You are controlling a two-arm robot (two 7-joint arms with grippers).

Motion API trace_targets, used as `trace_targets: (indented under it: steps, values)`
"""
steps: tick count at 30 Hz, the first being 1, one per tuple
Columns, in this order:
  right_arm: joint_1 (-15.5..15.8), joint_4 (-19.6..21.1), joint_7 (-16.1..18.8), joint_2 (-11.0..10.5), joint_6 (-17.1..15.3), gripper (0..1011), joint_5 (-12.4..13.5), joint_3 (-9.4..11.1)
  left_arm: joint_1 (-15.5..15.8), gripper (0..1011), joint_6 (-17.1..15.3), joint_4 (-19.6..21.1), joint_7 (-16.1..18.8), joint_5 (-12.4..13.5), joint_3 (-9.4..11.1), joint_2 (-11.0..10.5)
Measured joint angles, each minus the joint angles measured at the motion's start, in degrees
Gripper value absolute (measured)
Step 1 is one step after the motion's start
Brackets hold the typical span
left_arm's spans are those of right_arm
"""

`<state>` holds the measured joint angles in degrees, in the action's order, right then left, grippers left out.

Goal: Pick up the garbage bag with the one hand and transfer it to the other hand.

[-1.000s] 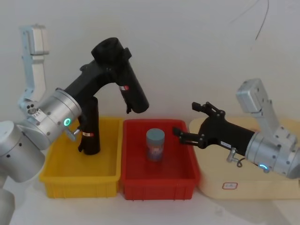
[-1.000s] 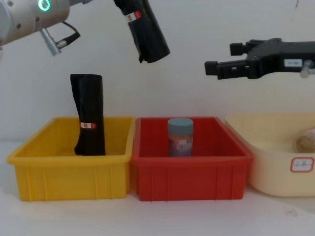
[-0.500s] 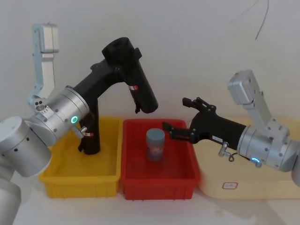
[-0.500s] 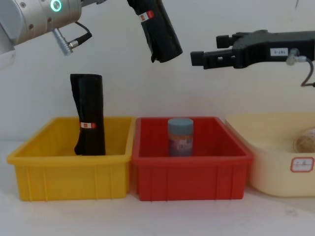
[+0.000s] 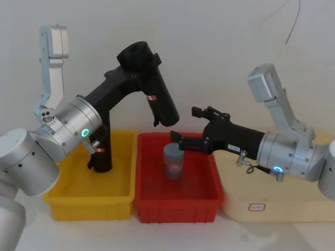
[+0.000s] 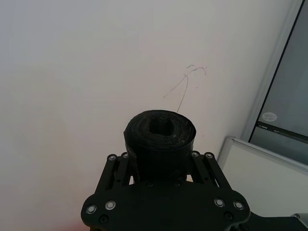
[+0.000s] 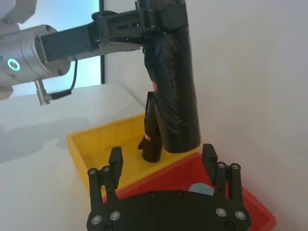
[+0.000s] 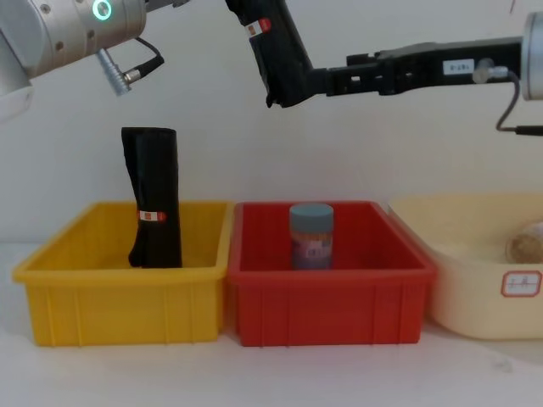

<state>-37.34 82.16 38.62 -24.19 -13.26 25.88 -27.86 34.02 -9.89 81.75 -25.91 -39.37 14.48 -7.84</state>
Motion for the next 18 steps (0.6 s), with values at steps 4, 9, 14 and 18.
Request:
trace_targets:
  steps: [4,9,14,18]
  values:
    - [-1.26,-0.68,0.62,0.49,-1.02,1001,0.48,-0.65,0.09,496,0.00,-0.13,-0.12,-0.05,0.06,0.02]
    - [-2.42,-1.42,1.03,0.90,-1.44,1001,0.59,-1.28,0.16,496,0.00,-0.22,-0.20,-0.08,0.09,0.03]
    - [-3.68,-2.21,1.15,1.13,-1.25,1001,0.23,-2.11,0.21,496,0.00,-0.29,-0.28,-0.11,0.12,0.03]
    - [-4.55,-2.69,1.04,1.16,-0.57,1001,-0.59,-2.78,0.22,496,0.00,-0.32,-0.30,-0.14,0.15,0.03]
